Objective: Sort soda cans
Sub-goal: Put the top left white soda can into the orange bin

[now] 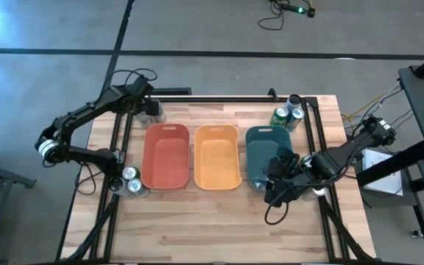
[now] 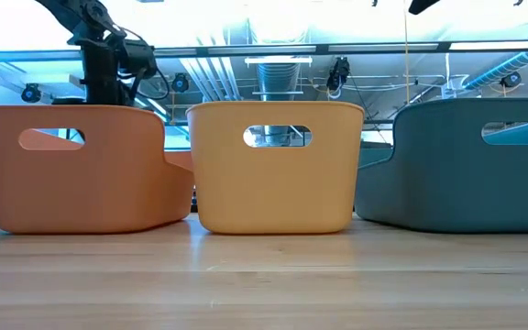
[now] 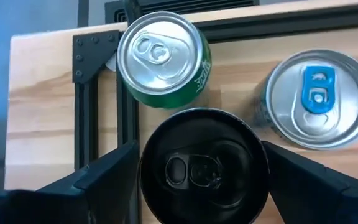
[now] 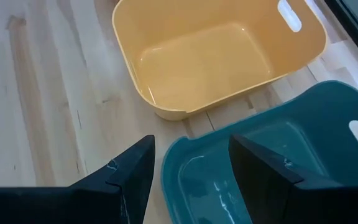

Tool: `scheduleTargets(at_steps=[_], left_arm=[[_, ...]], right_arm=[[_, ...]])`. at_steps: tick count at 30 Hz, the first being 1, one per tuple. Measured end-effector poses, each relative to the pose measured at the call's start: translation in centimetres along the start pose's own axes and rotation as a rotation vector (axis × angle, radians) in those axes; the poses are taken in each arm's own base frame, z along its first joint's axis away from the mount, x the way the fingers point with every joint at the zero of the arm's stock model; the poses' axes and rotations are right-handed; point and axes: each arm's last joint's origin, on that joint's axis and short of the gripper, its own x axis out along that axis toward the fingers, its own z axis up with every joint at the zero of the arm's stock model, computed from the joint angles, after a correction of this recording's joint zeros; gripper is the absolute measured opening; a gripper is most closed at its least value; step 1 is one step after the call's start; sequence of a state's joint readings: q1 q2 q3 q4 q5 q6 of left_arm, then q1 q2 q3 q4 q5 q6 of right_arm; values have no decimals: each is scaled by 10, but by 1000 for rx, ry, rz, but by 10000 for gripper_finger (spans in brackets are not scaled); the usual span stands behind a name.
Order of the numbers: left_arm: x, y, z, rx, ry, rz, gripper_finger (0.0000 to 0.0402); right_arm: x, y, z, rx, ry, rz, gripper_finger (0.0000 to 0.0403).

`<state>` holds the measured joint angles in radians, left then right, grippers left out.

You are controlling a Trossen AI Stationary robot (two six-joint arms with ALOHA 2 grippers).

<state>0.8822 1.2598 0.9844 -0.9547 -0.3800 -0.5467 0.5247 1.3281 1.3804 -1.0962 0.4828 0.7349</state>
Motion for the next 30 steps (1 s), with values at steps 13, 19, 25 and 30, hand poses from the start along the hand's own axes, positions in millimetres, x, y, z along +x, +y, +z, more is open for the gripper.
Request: scheduleTargets(at_steps=[13,19,25,30], left_arm=[[0,-2,2,285,-7,-56,308],[4,-1,0,414,6,-57,308],[12,-2,-9,454,54,-114,308],[17,-2,-16,462,91,-140,308]], right_arm=[[0,-1,1,29,-11,-13,201],[0,-1,1,53,-11,-12,201],[0,-1,1,66,-11,-12,201],[0,-1,1,90,-10,-11,201]])
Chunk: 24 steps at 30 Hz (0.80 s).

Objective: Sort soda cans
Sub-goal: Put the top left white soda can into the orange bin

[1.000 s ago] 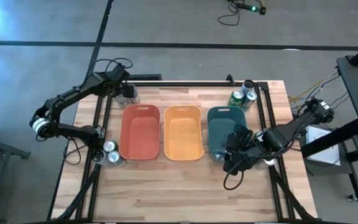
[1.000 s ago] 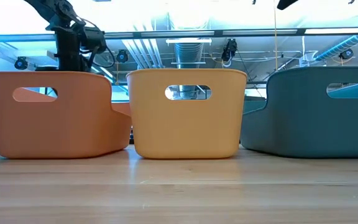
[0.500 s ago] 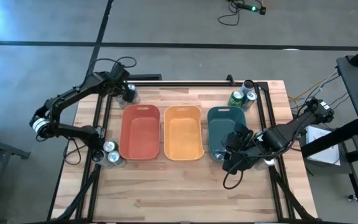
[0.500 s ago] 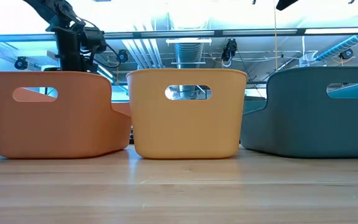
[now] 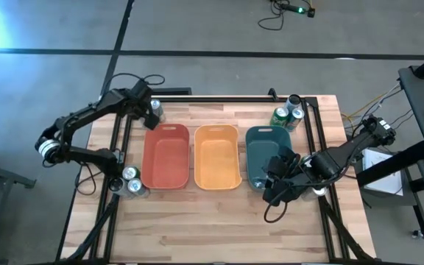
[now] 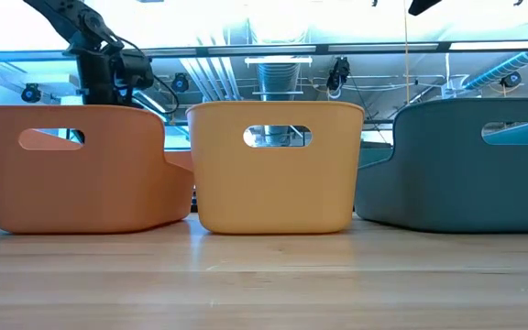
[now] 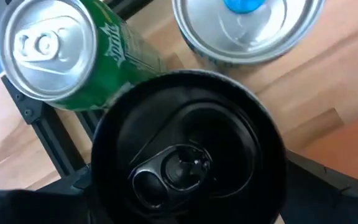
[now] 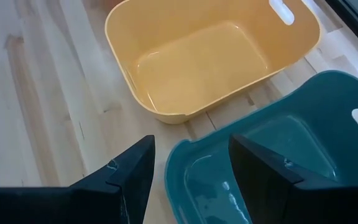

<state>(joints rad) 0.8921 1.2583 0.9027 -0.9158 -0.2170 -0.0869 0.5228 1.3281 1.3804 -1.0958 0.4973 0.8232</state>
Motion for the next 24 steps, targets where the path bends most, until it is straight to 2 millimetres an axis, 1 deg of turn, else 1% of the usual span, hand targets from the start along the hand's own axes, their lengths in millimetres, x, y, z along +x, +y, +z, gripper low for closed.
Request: scheduleTargets(at_steps=[7,10,16,18,24], left_arm=[[-1,0,4,-54,-49,-9,308],[0,1,7,-85,-68,-40,308],[2,6,7,-159,-49,-86,307],[2,7,7,-165,-46,-113,298],[2,6,7,-172,-45,-124,240]], right_arm=[[0,0,0,32,1,1,201],[0,0,0,44,3,3,201],[0,0,0,57,2,3,201],[0,0,0,58,2,3,201],[0,0,0,60,2,3,201]])
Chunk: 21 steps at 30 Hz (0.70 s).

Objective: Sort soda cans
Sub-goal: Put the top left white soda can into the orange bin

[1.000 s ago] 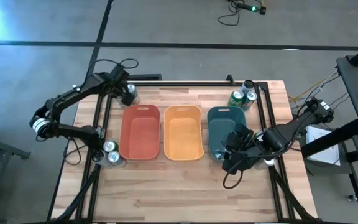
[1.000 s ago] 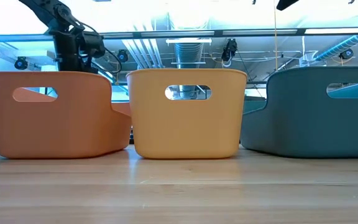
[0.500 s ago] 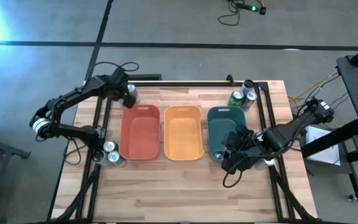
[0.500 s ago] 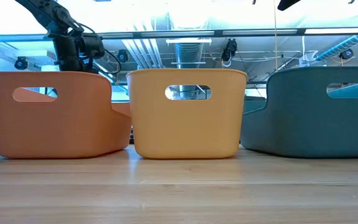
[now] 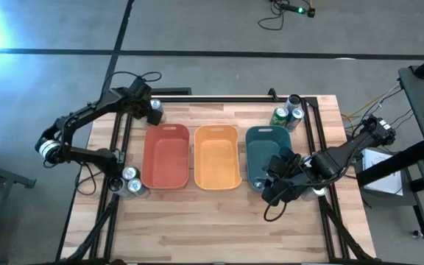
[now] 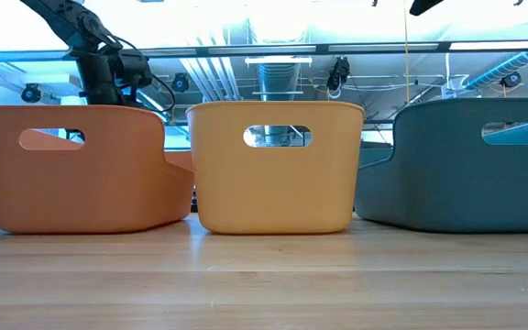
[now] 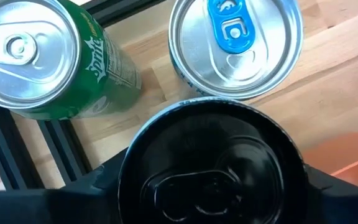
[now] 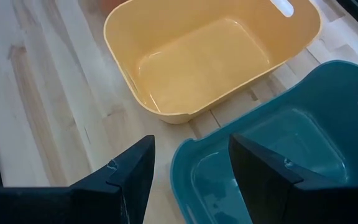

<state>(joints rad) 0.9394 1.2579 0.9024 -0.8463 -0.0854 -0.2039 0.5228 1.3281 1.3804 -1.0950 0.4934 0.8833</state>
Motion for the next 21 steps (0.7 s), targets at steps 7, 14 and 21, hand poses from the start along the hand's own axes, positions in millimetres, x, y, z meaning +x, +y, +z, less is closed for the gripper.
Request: scheduleTargets(at_steps=[7,14,21], left_arm=[[-10,2,-8,-2,43,-4,241],[-60,9,-11,20,-80,29,241],[-100,13,-16,19,-141,27,241]], right_arm=[[0,0,0,10,2,2,201],[1,-1,2,-16,-34,-28,201],[4,-5,8,-10,-56,-44,201]])
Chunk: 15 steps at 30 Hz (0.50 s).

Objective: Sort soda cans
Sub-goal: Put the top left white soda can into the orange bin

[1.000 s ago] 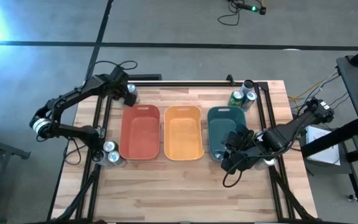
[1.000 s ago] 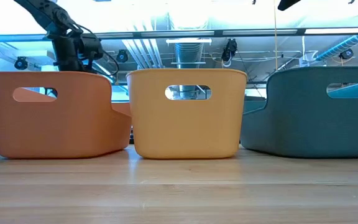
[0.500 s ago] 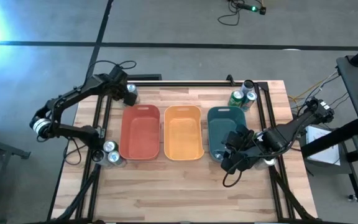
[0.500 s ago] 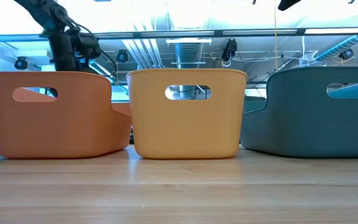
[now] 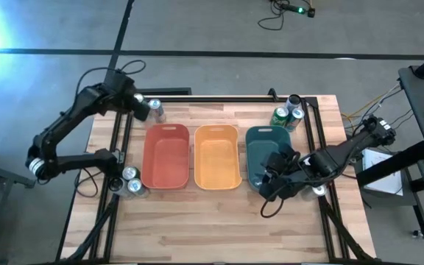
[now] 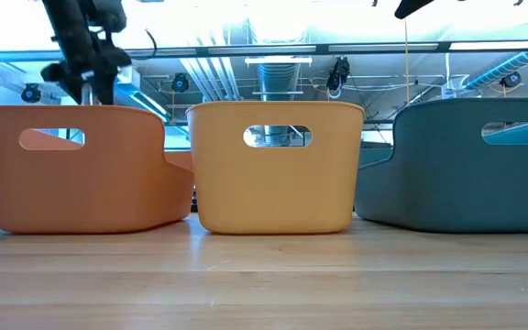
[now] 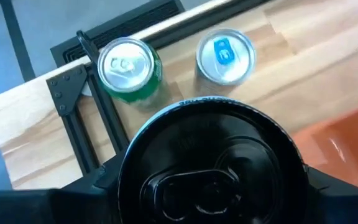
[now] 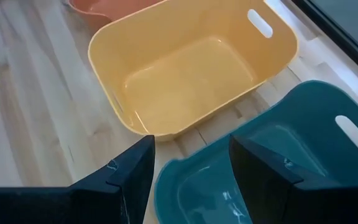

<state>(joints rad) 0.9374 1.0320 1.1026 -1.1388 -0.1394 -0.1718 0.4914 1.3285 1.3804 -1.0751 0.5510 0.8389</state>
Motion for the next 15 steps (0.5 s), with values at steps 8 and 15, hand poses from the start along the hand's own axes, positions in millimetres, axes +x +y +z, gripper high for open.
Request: scheduleTargets(at_steps=[8,15], left_arm=[[-56,5,-4,102,-16,-41,240],[-103,1,-7,215,-144,-291,240]], right_arm=[[1,1,2,7,-21,-1,201],[10,5,3,0,-45,-39,201]])
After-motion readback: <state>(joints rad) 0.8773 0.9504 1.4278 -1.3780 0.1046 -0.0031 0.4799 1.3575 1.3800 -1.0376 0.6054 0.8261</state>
